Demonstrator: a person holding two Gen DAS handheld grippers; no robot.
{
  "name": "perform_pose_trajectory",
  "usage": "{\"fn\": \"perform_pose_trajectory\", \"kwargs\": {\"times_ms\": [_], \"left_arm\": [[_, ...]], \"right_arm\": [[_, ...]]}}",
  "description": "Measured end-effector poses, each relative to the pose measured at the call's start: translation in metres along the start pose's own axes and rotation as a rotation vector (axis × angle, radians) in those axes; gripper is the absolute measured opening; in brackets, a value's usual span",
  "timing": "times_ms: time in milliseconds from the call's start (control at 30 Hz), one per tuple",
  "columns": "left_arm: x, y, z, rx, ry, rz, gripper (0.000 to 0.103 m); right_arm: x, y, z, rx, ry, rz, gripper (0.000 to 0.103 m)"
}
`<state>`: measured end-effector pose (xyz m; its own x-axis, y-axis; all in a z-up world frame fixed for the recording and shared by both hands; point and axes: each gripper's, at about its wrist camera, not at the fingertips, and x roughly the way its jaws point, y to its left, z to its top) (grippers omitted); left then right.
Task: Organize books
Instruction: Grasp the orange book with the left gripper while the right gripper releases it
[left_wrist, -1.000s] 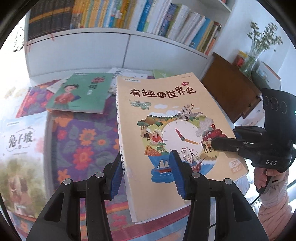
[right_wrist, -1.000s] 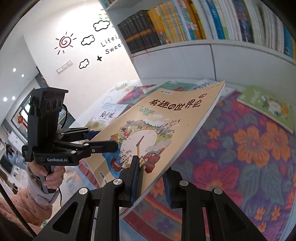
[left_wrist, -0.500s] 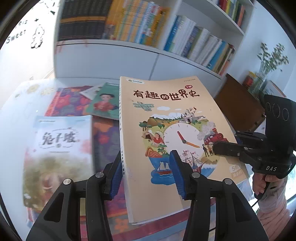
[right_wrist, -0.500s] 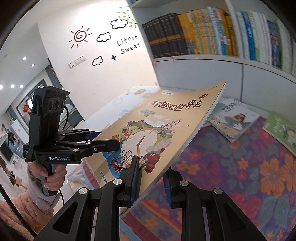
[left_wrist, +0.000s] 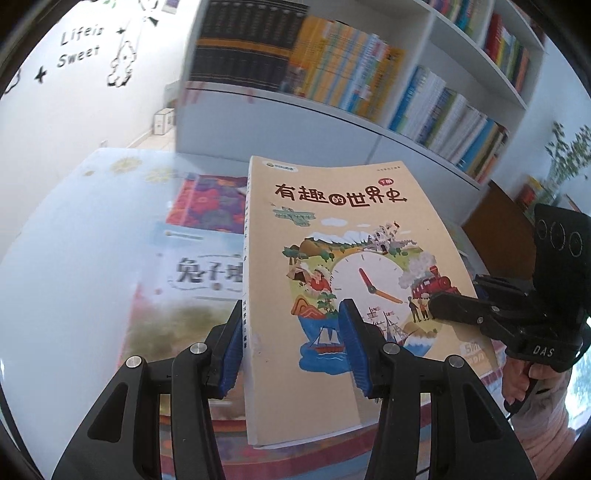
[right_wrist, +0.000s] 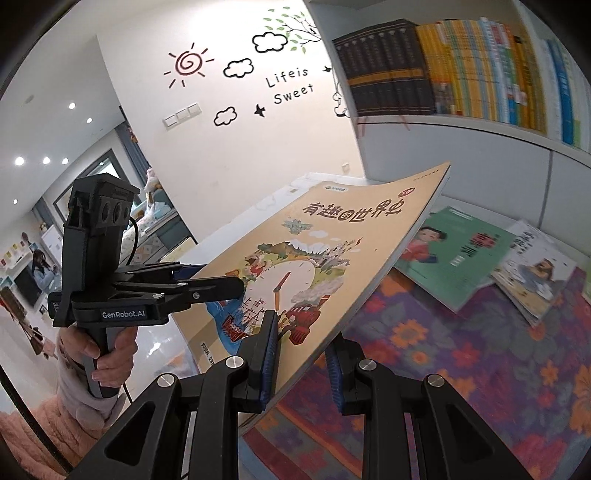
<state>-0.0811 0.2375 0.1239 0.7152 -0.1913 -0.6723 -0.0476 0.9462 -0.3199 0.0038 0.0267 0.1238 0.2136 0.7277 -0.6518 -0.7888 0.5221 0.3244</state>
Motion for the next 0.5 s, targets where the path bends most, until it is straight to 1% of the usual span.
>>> {"fn": "perform_pose_trajectory", "kwargs": {"times_ms": [100,133,167,200,233,267,300,333,367,400,433,500], "left_arm": [[0.000,0.018,0.002,-0.010,-0.001,0.043,0.048],[0.001,0.024,0.002,0.005,-0.011,0.087,0.045],[0.001,0.025,0.003,0.019,-0.020,0.090,0.045],[0.000,0.027,0.003,0.029,-0.027,0.071,0.045],[0.001,0.029,0.003,0.031,-0.019,0.037,0.046],[0.002,0.030,0.004,0.035,-0.012,0.032,0.046],[0.003,0.031,0.004,0.041,-0.017,0.059,0.046],[0.004,0.033,0.003,0.044,-0.027,0.089,0.046],[0.006,0.038,0.002,0.039,-0.021,0.098,0.046],[0.009,0.042,0.001,0.029,-0.005,0.103,0.046],[0.012,0.049,0.000,0.014,0.012,0.121,0.046],[0.014,0.061,-0.004,-0.010,0.013,0.165,0.046]], "right_arm": [[0.018,0.006,0.007,-0.005,0.005,0.016,0.023],[0.023,0.008,0.008,-0.005,0.007,0.022,0.023],[0.030,0.010,0.010,-0.006,0.005,0.037,0.024],[0.035,0.013,0.011,-0.018,0.008,0.052,0.024],[0.040,0.017,0.012,-0.032,0.015,0.053,0.024],[0.051,0.025,0.012,-0.060,0.033,0.013,0.024],[0.058,0.028,0.011,-0.067,0.035,-0.018,0.025],[0.069,0.025,0.010,-0.040,0.055,-0.038,0.024],[0.078,0.017,0.008,0.009,0.075,0.004,0.022],[0.088,0.006,0.004,0.086,0.105,0.045,0.019],[0.096,-0.002,-0.001,0.140,0.128,0.060,0.018],[0.107,-0.013,-0.012,0.173,0.126,0.026,0.018]]}}
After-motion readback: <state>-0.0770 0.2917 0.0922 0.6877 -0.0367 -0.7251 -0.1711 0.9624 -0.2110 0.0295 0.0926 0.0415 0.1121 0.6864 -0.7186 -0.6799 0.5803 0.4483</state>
